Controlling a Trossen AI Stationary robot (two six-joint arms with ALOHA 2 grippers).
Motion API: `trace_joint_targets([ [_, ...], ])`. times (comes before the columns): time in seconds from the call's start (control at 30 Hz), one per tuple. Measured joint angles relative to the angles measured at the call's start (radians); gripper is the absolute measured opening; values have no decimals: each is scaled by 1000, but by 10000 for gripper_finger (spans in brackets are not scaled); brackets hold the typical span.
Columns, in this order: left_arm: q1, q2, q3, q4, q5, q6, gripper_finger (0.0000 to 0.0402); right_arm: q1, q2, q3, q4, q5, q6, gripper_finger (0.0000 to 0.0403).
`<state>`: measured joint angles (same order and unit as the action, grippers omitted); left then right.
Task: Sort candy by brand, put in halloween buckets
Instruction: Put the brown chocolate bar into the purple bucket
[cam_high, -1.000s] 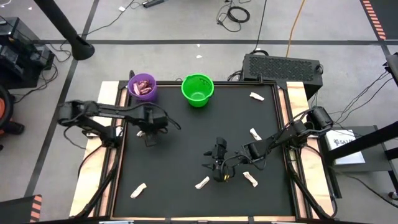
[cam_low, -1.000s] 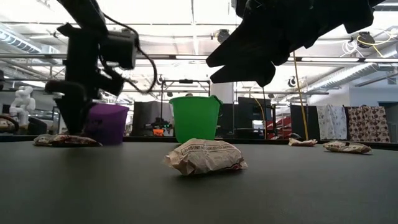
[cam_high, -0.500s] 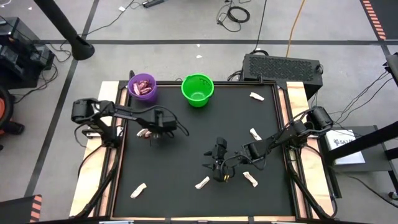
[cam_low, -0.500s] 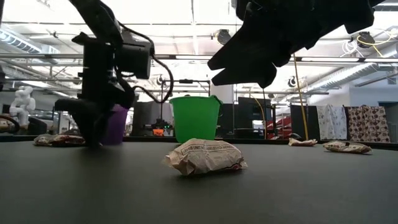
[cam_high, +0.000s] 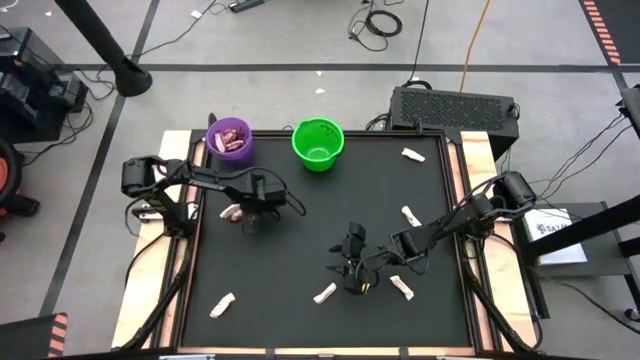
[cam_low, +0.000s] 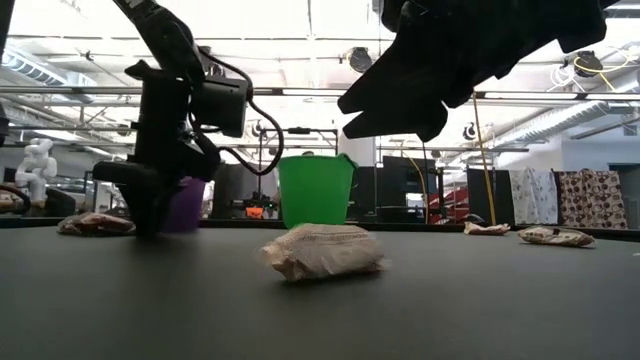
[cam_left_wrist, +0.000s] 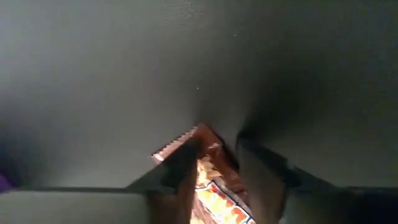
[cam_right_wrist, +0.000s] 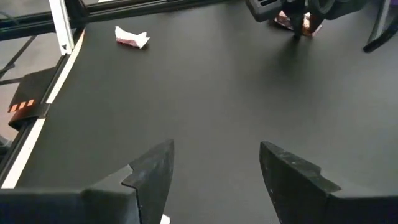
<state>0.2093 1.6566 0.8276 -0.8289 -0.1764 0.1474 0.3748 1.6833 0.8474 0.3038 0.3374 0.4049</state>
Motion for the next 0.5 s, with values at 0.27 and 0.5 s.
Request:
trace_joint_targets([
  [0.27, 17, -16, 7, 1, -28, 1, 8, 0, 0, 0, 5, 0, -1, 228],
  [0.5, -3, -119, 72, -19, -24, 16, 3, 0, 0, 0, 5, 0, -1, 228],
])
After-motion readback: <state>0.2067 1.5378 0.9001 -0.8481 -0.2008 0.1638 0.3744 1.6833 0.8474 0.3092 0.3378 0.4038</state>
